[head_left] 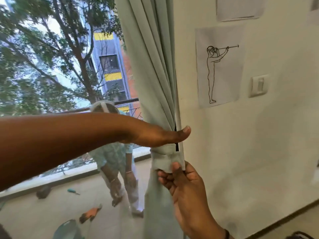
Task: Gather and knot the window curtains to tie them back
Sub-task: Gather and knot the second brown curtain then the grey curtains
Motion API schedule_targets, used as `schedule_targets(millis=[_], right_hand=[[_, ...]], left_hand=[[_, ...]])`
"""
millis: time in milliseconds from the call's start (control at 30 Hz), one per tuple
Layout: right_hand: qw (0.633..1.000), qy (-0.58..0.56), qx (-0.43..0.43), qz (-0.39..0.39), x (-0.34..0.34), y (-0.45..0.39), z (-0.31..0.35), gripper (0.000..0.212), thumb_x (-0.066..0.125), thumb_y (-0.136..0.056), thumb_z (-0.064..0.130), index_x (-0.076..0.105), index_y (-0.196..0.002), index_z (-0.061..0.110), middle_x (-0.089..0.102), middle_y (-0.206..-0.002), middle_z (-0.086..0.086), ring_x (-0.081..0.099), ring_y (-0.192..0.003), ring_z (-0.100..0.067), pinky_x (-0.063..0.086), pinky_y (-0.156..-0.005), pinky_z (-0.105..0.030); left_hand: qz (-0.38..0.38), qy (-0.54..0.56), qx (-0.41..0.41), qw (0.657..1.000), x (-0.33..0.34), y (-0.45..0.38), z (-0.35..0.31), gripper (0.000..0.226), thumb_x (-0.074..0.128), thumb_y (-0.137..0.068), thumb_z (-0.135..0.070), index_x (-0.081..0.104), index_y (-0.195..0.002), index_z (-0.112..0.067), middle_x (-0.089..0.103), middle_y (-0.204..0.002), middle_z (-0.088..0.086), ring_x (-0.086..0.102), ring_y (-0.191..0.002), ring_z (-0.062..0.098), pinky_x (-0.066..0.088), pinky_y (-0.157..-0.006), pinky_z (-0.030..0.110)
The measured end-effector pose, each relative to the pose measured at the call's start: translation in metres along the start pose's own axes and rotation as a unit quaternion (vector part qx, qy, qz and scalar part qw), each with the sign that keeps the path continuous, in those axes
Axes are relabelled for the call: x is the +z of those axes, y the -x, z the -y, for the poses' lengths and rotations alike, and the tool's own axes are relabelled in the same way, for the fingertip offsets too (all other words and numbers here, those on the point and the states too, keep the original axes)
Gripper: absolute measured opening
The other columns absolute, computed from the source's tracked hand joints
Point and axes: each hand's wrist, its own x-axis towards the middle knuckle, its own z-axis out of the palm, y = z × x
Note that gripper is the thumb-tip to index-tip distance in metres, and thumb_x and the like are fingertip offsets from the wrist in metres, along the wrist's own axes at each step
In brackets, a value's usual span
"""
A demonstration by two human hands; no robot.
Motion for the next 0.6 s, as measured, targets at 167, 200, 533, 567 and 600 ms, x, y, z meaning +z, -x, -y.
schedule_targets(millis=[167, 200, 533, 567, 600], right_hand=[[0.991, -0.093, 0.069, -0.065, 0.041, 0.021, -0.033, 0.013, 0.050, -0.094, 0.012, 0.060, -0.096, 0.005, 0.063, -0.054, -0.007, 0.058, -0.042, -0.013, 0.050, -0.042, -0.021], [0.990, -0.095, 0.073, -0.073, 0.046, 0.023, -0.037, 0.013, 0.051, -0.094, 0.013, 0.061, -0.096, 0.005, 0.063, -0.055, -0.007, 0.058, -0.043, -0.013, 0.051, -0.043, -0.021], [0.988, -0.042, 0.056, -0.141, 0.078, 0.044, -0.063, 0.013, 0.055, -0.091, 0.007, 0.062, -0.080, 0.004, 0.060, -0.052, -0.008, 0.057, -0.043, -0.015, 0.051, -0.044, -0.022], [0.987, -0.053, 0.058, -0.143, 0.081, 0.046, -0.062, 0.011, 0.056, -0.089, 0.004, 0.061, -0.080, 0.003, 0.059, -0.052, -0.009, 0.057, -0.043, -0.014, 0.051, -0.043, -0.021], [0.986, -0.059, 0.059, -0.145, 0.083, 0.048, -0.063, 0.008, 0.057, -0.088, 0.002, 0.061, -0.081, 0.002, 0.059, -0.052, -0.009, 0.056, -0.043, -0.014, 0.051, -0.043, -0.020]], left_hand=[[-0.044, 0.036, 0.065, 0.996, 0.003, 0.028, 0.038, 0.098, 0.022, -0.062, -0.085, 0.056, -0.128, -0.021, 0.043, -0.142, -0.012, 0.034, -0.134, 0.008, 0.019, -0.114, 0.030], [-0.051, 0.051, 0.075, 0.995, 0.005, 0.031, 0.045, 0.095, 0.026, -0.062, -0.084, 0.058, -0.127, -0.023, 0.043, -0.140, -0.015, 0.036, -0.131, 0.005, 0.021, -0.111, 0.026], [-0.039, 0.311, 0.236, 0.920, 0.034, 0.067, 0.103, 0.027, 0.057, -0.087, -0.042, 0.069, -0.088, -0.018, 0.043, -0.098, -0.002, 0.021, -0.078, -0.007, 0.038, -0.085, 0.043], [-0.016, 0.310, 0.246, 0.918, 0.036, 0.065, 0.110, 0.027, 0.060, -0.084, -0.046, 0.071, -0.089, -0.022, 0.074, -0.082, -0.005, 0.047, -0.071, -0.015, 0.046, -0.086, 0.037], [0.000, 0.292, 0.257, 0.921, 0.035, 0.064, 0.116, 0.033, 0.063, -0.079, -0.051, 0.073, -0.090, -0.022, 0.069, -0.090, -0.021, 0.060, -0.088, -0.007, 0.044, -0.093, 0.032]])
